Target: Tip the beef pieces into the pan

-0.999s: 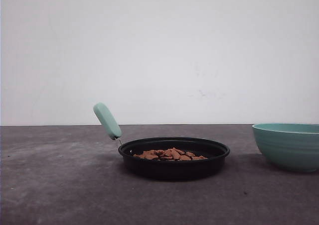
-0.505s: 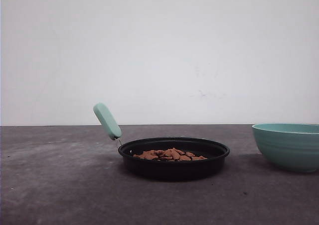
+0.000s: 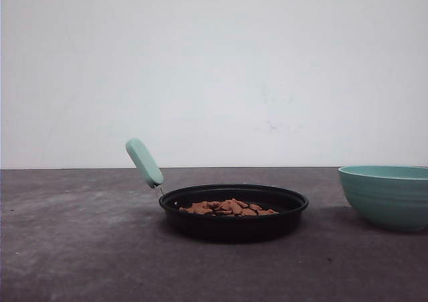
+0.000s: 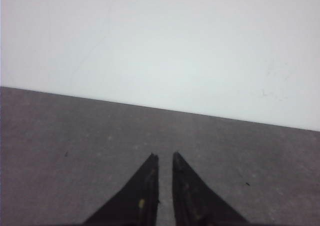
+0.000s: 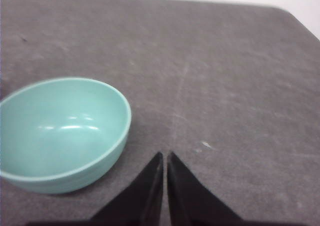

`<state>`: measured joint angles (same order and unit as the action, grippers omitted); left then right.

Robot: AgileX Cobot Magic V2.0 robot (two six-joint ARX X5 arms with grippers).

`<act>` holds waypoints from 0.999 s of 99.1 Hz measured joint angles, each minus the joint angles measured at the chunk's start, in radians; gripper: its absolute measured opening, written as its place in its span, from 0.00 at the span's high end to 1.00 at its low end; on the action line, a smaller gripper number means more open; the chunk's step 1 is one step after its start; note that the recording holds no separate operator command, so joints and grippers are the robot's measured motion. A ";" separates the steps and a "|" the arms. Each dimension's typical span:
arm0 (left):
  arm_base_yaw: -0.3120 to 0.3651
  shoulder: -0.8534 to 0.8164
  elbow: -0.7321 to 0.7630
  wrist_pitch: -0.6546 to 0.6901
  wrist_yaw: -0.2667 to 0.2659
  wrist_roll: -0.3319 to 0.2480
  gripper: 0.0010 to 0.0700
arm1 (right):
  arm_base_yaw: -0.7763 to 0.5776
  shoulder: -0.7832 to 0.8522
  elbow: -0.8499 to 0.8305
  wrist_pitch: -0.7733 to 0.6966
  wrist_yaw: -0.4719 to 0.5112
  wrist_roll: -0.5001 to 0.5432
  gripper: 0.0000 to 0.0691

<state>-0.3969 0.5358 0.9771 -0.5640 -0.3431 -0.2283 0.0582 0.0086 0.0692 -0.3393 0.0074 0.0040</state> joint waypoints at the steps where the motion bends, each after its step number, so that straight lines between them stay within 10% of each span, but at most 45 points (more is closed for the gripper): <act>1: 0.000 0.000 0.000 0.000 0.000 0.000 0.98 | 0.000 0.000 -0.001 0.000 0.002 0.000 0.98; 99: 0.000 -0.002 0.000 -0.001 0.000 0.000 0.98 | 0.019 -0.005 -0.001 0.001 0.018 0.000 0.98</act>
<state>-0.3969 0.5339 0.9768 -0.5648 -0.3428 -0.2283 0.0776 0.0036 0.0681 -0.3386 0.0250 0.0036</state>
